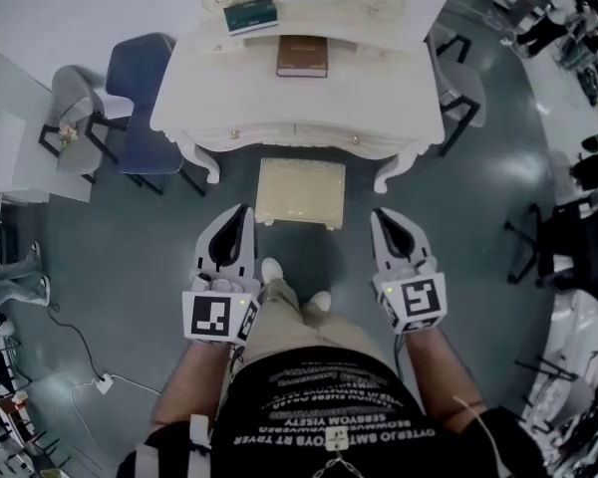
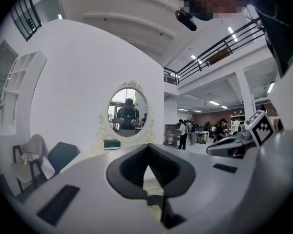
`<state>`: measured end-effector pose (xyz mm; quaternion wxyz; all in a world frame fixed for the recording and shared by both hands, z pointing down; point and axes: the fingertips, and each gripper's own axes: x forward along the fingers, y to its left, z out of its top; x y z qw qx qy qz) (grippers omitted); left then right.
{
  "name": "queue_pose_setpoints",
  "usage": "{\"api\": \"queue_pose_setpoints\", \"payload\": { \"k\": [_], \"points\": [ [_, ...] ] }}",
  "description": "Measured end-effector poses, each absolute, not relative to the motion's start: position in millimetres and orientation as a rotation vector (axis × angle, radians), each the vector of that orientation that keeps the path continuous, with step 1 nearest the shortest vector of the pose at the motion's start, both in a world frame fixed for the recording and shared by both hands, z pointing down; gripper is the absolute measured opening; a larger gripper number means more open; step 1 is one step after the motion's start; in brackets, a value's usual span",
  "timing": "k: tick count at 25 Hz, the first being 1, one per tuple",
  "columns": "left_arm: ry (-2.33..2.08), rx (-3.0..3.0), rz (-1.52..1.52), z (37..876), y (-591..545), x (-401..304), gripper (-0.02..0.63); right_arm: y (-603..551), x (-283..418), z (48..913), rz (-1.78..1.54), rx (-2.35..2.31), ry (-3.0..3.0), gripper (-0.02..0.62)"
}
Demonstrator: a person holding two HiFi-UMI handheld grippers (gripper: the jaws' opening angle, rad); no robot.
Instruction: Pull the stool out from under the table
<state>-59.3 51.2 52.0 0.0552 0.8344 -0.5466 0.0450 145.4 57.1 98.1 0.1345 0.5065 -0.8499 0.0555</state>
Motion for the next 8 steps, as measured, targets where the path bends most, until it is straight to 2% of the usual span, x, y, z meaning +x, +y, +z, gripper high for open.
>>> {"api": "queue_pose_setpoints", "payload": {
  "k": [8],
  "points": [
    [-1.765,2.628,0.143,-6,56,-65,0.003,66,130,60,0.146,1.461,-2.536,0.002]
  ]
}}
